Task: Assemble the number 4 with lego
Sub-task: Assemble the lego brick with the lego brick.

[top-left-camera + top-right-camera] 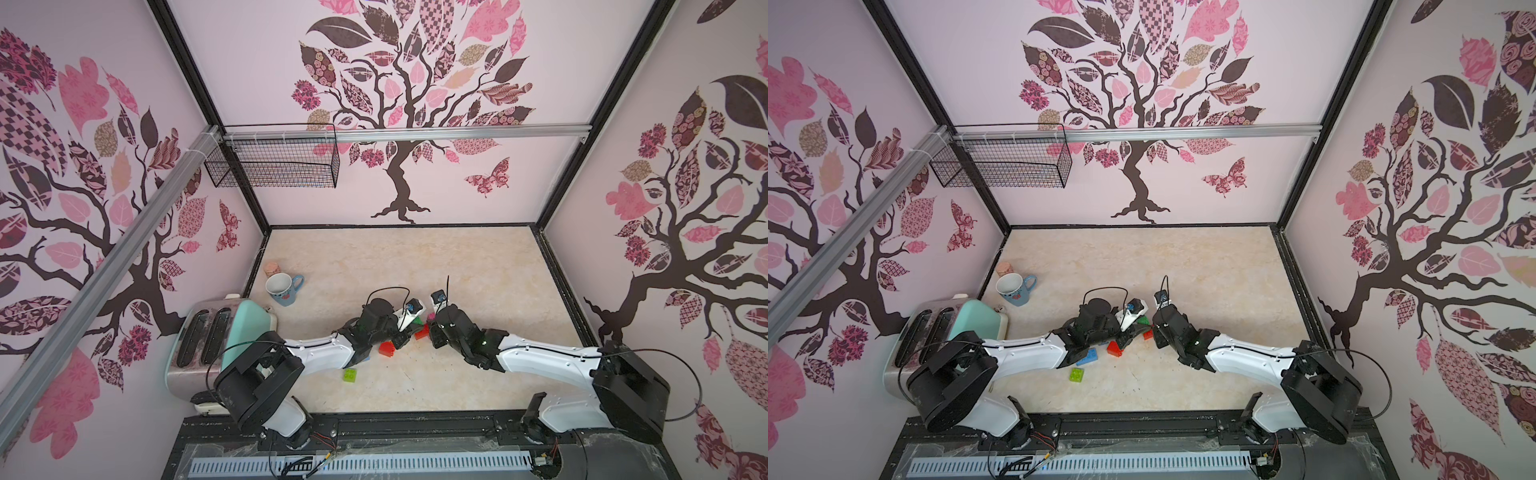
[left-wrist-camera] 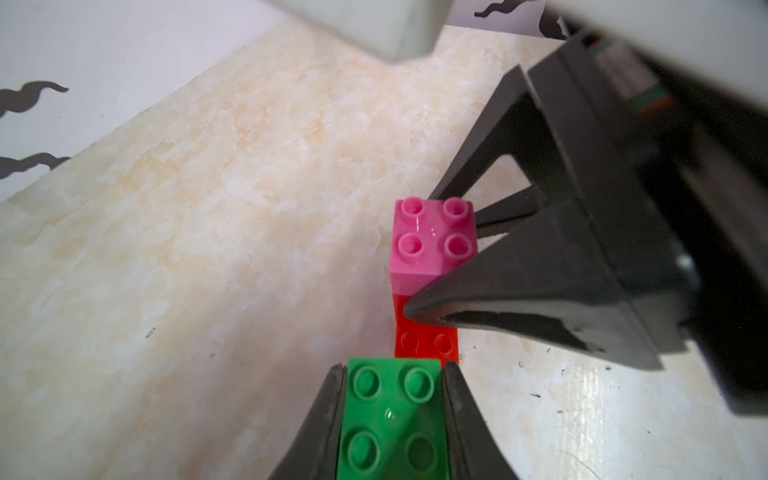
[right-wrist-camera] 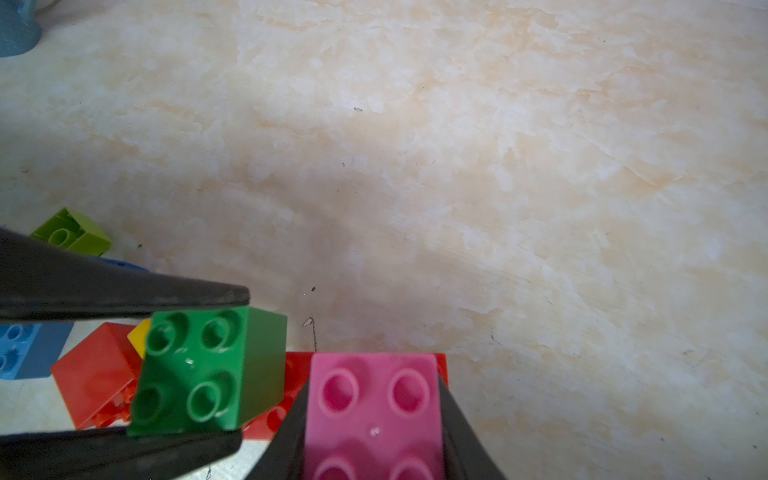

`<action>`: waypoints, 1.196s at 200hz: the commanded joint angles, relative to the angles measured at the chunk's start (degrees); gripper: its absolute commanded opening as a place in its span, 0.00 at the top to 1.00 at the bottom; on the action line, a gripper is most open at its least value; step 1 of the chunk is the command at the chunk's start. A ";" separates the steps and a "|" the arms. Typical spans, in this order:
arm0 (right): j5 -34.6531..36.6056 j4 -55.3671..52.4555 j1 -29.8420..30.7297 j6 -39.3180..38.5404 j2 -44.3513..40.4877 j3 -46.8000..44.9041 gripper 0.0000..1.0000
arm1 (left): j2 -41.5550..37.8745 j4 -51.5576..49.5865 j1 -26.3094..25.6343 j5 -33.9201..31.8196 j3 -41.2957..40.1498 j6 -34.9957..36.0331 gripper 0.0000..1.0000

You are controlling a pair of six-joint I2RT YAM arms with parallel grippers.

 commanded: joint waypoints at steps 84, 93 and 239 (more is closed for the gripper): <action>-1.94 -9.53 0.13 0.78 2.66 -1.88 1.00 | -1.06 -3.50 1.09 4.36 -1.96 -1.94 1.00; -1.94 -9.53 0.08 0.71 2.77 -1.91 1.00 | -1.06 -2.68 1.09 4.88 -2.35 -2.63 1.00; -2.16 -9.53 0.08 0.47 3.14 -1.60 1.00 | 4.30 -2.12 1.71 6.39 -2.79 -0.04 1.00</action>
